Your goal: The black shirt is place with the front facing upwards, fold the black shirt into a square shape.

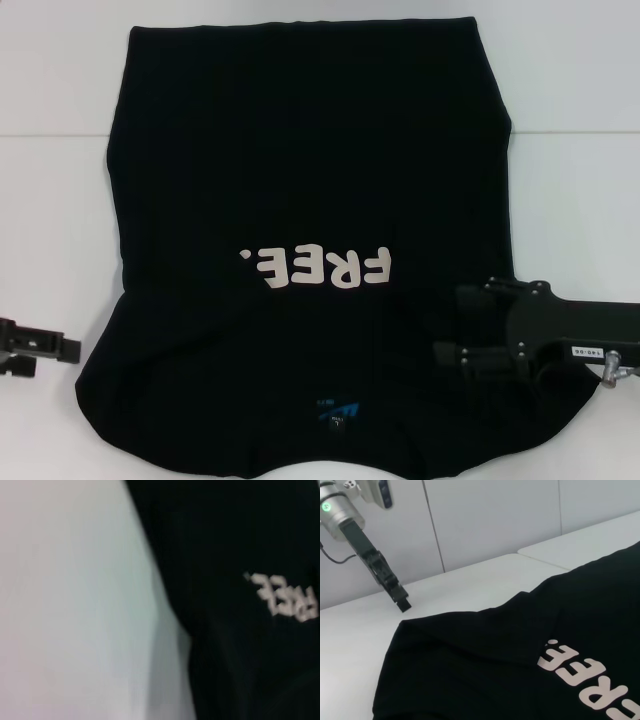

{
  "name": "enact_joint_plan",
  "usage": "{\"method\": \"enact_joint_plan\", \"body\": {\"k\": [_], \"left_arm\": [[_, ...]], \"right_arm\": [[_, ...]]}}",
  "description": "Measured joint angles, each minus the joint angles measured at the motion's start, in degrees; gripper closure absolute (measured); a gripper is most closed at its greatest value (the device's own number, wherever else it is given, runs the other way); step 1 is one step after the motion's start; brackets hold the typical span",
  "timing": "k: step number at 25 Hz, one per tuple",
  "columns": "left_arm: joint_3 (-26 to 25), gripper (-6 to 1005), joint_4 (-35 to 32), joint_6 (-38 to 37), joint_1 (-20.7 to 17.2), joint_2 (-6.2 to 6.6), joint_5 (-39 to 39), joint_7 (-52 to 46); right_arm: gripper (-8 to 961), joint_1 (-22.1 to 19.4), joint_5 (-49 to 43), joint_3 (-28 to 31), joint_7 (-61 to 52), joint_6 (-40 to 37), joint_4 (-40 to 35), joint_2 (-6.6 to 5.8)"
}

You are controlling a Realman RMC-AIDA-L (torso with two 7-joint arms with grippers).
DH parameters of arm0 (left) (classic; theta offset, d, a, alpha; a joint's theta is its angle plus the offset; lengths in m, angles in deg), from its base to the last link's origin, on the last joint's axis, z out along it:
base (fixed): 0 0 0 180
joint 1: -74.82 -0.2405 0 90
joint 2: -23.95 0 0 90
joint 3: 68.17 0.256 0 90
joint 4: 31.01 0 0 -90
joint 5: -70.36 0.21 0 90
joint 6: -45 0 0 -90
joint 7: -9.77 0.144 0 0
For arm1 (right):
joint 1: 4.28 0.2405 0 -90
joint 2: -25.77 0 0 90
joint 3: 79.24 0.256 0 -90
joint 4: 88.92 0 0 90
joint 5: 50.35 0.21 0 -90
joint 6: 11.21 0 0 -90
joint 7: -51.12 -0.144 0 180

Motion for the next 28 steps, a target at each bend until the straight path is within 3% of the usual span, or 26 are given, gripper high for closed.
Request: {"method": "enact_joint_plan", "body": {"k": [3, 10, 18, 22, 28], "left_arm": [[0.96, 151, -1.37, 0.89, 0.79, -1.33, 1.88, -0.28], [3.44, 152, -1.05, 1.35, 2.08, -1.92, 2.25, -0.4], [7.97, 151, -0.97, 3.2, 2.82, -3.97, 2.32, -0.54], [10.64, 153, -1.36, 3.77, 2.9, -4.29, 2.34, -0.53], [12.11, 259, -2.73, 4.09, 2.48, -4.51, 2.43, -0.4]], "right_arm": [[30, -0.19, 0.02, 0.21, 0.09, 0.33, 0.26, 0.03], [31, -0.42, 0.04, 0.79, -0.22, 0.51, 0.84, 0.07], [33, -0.52, 0.04, 1.06, -0.39, 0.7, 0.98, 0.09], [33, -0.53, 0.04, 1.82, -1.15, 0.75, 1.08, 0.08], [32, -0.53, 0.03, 2.46, -1.79, 0.74, 1.07, -0.06]]}}
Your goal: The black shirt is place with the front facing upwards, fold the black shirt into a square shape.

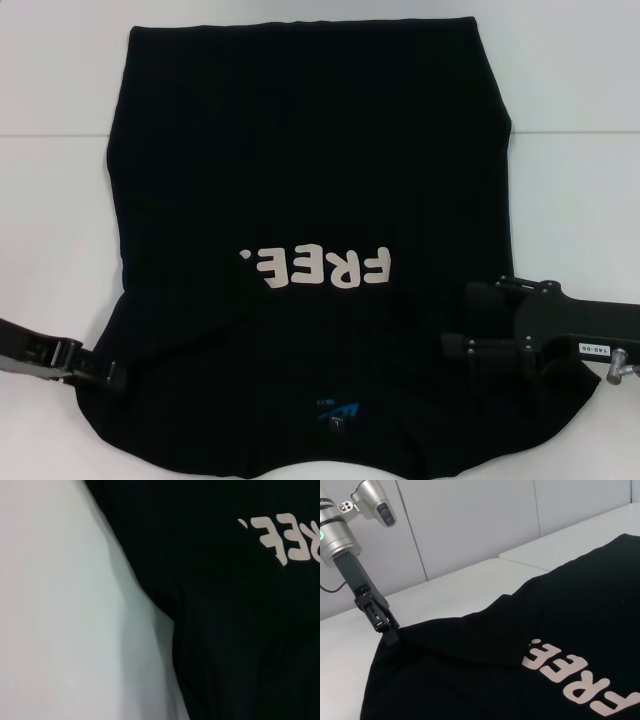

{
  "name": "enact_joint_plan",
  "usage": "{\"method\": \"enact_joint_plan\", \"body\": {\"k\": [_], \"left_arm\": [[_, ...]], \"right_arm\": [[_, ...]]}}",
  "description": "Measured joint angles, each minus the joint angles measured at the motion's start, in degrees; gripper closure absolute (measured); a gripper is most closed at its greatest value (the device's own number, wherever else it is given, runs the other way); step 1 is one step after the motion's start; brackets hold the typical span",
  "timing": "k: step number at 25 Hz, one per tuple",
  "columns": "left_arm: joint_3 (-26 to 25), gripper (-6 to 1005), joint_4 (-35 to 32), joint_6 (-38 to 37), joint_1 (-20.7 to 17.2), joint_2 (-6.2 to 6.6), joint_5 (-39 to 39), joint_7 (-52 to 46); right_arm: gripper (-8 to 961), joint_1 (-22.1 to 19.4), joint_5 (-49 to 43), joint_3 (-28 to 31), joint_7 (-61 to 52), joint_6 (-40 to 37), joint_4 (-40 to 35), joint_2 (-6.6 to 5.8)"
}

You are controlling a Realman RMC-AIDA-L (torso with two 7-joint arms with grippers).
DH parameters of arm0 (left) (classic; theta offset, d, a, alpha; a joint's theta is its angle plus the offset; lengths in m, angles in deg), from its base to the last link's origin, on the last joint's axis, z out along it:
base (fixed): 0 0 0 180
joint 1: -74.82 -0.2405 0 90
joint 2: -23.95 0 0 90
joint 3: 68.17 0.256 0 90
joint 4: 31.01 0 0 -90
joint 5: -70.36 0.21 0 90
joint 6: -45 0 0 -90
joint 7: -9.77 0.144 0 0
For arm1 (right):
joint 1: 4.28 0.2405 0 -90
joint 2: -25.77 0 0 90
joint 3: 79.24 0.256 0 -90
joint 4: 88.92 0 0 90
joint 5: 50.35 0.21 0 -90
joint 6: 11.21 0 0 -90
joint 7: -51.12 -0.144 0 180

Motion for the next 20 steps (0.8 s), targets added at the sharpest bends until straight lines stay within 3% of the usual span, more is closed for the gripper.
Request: {"method": "enact_joint_plan", "body": {"k": [5, 16, 20], "left_arm": [[0.53, 433, 0.0, 0.18, -0.02, -0.08, 0.21, 0.37], [0.58, 678, -0.2, 0.8, 0.07, -0.34, 1.36, 0.42], [0.21, 813, -0.24, 0.72, 0.07, -0.26, 1.33, 0.4]], "right_arm": [[32, 0.0, -0.01, 0.01, -0.14, 0.0, 0.15, -0.02], [36, 0.0, -0.01, 0.07, -0.13, -0.11, 0.33, -0.03], [38, 0.0, 0.0, 0.71, -0.2, -0.34, 0.33, -0.12]]}}
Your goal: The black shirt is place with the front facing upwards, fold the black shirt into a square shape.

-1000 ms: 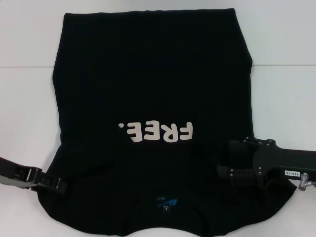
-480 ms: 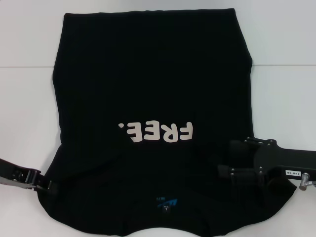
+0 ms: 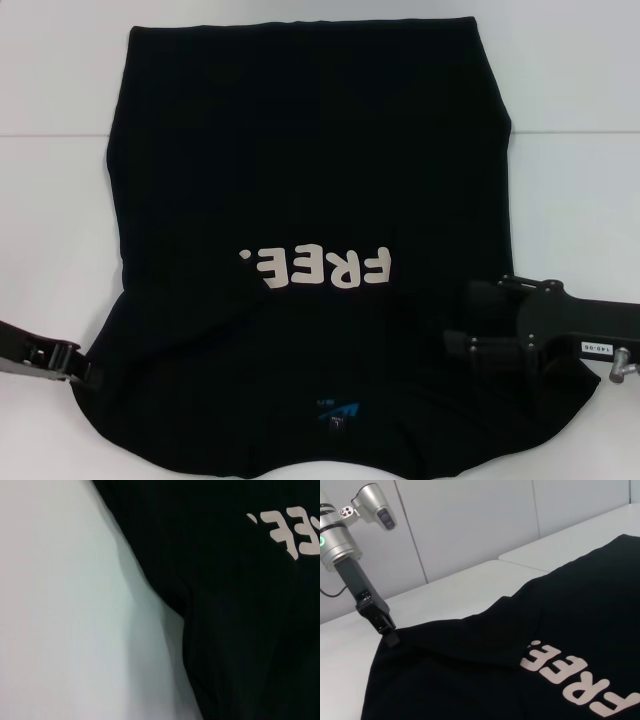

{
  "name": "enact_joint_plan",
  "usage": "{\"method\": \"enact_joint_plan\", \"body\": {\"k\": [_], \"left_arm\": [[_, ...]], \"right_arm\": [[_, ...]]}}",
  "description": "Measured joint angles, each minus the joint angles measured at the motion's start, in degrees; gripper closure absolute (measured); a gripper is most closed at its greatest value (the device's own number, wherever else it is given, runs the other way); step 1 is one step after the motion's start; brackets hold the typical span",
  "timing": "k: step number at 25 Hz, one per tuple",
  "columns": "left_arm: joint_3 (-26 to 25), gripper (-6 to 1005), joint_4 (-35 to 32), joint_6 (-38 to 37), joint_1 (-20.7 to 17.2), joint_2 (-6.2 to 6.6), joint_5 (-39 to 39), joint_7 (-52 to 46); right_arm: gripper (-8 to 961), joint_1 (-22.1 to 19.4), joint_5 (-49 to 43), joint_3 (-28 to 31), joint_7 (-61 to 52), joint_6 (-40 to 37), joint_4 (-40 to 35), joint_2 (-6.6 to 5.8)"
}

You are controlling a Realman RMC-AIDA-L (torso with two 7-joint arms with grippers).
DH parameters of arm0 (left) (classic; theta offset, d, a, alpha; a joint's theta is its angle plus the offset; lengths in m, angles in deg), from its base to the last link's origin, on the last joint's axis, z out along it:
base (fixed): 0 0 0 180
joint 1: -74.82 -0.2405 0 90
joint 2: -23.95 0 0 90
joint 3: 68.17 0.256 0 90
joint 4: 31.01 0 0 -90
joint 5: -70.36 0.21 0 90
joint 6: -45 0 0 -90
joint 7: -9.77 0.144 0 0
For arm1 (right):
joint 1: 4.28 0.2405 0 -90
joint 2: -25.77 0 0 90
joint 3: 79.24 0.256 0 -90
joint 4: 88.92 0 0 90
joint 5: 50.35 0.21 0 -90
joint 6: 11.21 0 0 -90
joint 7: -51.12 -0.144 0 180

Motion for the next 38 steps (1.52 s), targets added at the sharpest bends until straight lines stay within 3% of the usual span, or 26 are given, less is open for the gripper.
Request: {"method": "enact_joint_plan", "body": {"k": [4, 6, 9, 14, 16, 23, 29, 38], "left_arm": [[-0.07, 891, 0.03, 0.1, 0.07, -0.01, 0.03, 0.02], [-0.12, 902, 0.03, 0.08, 0.21, -0.02, 0.08, -0.11], [-0.15, 917, 0.52, -0.76, 0.72, 0.24, 0.08, -0.31], [-0.32, 939, 0.56, -1.47, 0.89, 0.72, -0.34, -0.05], [-0.4, 943, 0.66, -1.86, 0.88, 1.06, -0.53, 0.09], [-0.2, 943, 0.67, -2.81, 0.94, 1.41, -0.37, 0.2], [-0.45, 943, 0.73, -2.89, 0.94, 1.51, -0.24, 0.17], [-0.45, 943, 0.8, -3.04, 0.88, 1.5, -0.17, -0.06]], "right_arm": [[37, 0.04, -0.05, 1.21, -5.05, -0.13, -1.25, -0.49], [37, 0.28, -0.58, 1.26, -12.41, -0.07, -3.28, -1.73], [37, 1.08, -3.45, 0.86, -27.46, 0.1, -7.07, -4.79], [37, 4.73, -13.41, 0.67, -50.23, -4.65, -10.39, -11.76], [37, 6.2, -18.41, 0.66, -57.28, -6.64, -11.72, -12.98], [37, 10.54, -32.07, 0.43, -64.01, -10.02, -11.46, -11.86], [38, 11.11, -32.67, -0.23, -63.78, -8.9, -8.59, -10.51], [38, 11.95, -32.78, -3.0, -63.52, -6.51, -4.96, -9.47]]}}
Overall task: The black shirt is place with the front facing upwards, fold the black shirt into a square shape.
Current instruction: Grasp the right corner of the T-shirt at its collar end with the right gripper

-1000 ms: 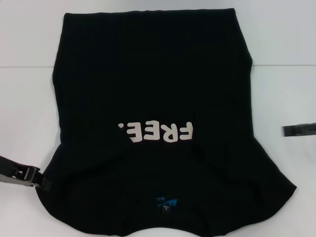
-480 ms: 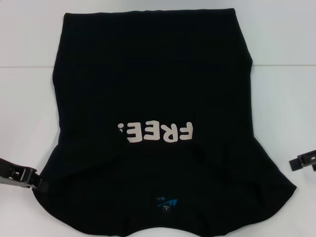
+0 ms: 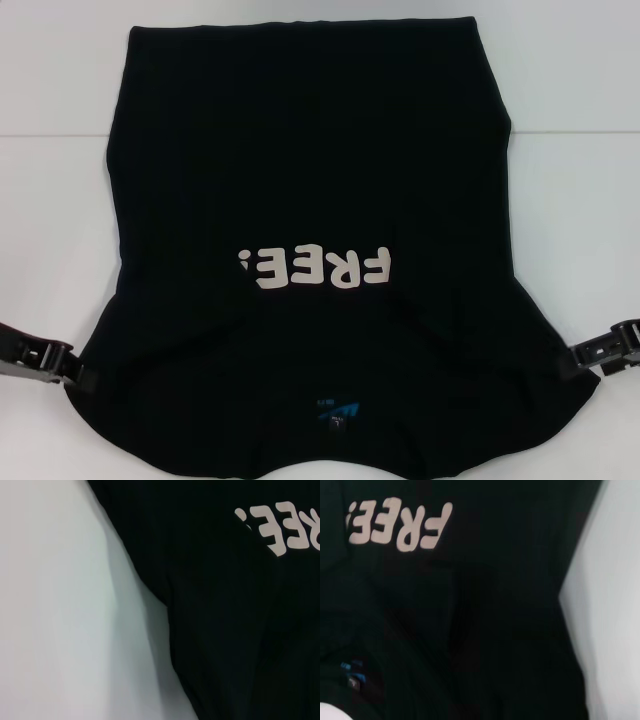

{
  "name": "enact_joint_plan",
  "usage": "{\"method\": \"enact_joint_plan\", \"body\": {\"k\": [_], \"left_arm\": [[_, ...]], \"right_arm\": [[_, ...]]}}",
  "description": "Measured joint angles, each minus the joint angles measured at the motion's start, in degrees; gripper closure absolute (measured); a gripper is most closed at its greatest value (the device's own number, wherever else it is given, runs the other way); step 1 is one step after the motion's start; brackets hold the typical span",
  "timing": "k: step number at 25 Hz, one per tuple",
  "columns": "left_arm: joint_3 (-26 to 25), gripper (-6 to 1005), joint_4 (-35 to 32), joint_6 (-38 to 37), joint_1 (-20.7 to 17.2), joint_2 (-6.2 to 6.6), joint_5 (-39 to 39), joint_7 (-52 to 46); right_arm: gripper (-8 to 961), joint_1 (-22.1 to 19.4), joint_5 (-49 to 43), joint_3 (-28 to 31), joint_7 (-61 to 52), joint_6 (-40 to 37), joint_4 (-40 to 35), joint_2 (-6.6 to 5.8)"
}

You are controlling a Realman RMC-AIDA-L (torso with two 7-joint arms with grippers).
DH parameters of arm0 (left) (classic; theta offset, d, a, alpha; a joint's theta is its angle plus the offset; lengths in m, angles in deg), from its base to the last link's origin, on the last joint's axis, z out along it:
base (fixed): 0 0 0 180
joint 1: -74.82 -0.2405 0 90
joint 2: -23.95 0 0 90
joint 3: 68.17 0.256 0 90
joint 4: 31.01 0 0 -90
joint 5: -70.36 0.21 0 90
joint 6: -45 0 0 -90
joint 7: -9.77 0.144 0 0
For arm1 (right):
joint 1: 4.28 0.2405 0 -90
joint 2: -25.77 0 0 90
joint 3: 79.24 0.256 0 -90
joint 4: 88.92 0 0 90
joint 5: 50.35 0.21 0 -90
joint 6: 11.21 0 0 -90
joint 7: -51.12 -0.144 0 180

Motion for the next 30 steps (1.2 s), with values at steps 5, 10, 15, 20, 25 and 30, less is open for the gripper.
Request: {"method": "enact_joint_plan", "body": {"k": [5, 10, 15, 20, 25, 30], "left_arm": [[0.03, 942, 0.01, -0.04, -0.11, 0.0, 0.0, -0.02], [0.03, 942, 0.01, -0.04, -0.17, 0.0, -0.01, -0.04], [0.03, 942, 0.01, -0.04, -0.13, 0.0, 0.0, -0.03], [0.03, 942, 0.01, -0.04, -0.07, 0.0, -0.1, 0.0], [0.03, 942, 0.01, -0.04, -0.01, 0.0, -0.25, 0.02], [0.03, 943, 0.01, -0.03, -0.18, -0.01, -0.38, 0.16]], "right_arm": [[38, 0.01, -0.04, -0.6, 0.04, 0.16, 0.18, 0.65], [38, 0.01, -0.08, -1.69, 0.04, 0.8, 0.54, 0.92], [37, 0.05, -0.09, -2.82, 0.03, 0.86, 0.56, 1.29], [41, 0.23, -0.09, -4.56, 0.1, 1.4, 0.27, 2.01], [155, 0.28, -0.09, -6.8, 0.22, 2.34, 0.08, 2.63], [364, 0.46, -0.06, -7.01, 0.22, 2.49, 0.02, 2.72]]}}
